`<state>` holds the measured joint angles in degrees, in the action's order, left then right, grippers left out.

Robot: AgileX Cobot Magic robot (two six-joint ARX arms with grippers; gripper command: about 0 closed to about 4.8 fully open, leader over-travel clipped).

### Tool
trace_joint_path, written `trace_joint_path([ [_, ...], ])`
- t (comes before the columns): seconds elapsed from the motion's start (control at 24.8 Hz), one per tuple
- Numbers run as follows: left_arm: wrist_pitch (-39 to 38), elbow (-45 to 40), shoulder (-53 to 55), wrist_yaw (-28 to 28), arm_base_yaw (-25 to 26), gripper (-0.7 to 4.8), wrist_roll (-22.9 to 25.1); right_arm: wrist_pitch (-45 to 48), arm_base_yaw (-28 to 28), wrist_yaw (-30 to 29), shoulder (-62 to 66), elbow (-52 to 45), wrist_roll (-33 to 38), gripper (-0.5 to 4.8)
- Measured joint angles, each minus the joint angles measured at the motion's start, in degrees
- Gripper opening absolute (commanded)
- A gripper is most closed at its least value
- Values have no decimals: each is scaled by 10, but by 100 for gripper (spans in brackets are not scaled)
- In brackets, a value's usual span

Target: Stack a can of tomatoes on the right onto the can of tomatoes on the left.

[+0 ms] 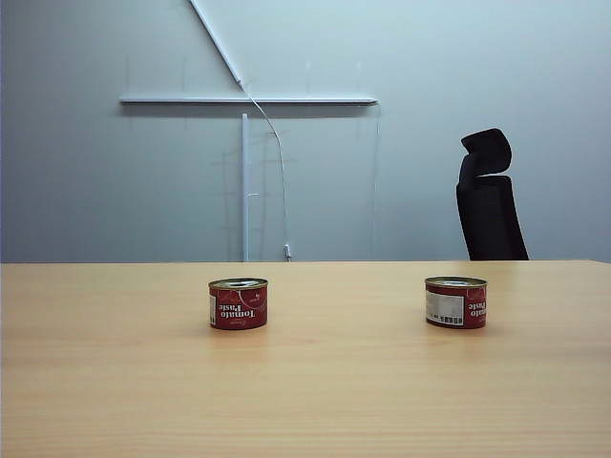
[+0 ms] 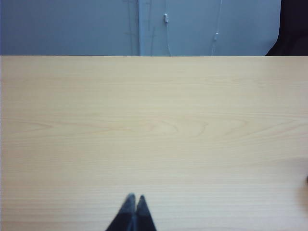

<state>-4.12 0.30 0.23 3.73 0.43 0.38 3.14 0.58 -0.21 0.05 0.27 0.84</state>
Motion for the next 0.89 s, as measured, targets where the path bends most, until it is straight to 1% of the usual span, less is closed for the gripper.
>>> trace_joint_path([
  [0.52, 0, 0, 0, 0, 0, -4, 0, 0, 0, 0, 0, 0, 2, -8],
  [0.61, 0, 0, 0, 0, 0, -4, 0, 0, 0, 0, 0, 0, 10, -8],
  [0.65, 0, 0, 0, 0, -3, -4, 0, 2, 0, 0, 0, 0, 27, -8],
  [0.77, 0, 0, 1, -1, -30, -4, 0, 18, 0, -21, 0, 0, 74, -8],
  [0.85, 0, 0, 3, -3, -63, -4, 0, 30, 1, -43, 0, 0, 100, -8],
  [0.89, 0, 0, 4, -3, -90, -4, 0, 33, 0, -54, 0, 0, 112, -8],
])
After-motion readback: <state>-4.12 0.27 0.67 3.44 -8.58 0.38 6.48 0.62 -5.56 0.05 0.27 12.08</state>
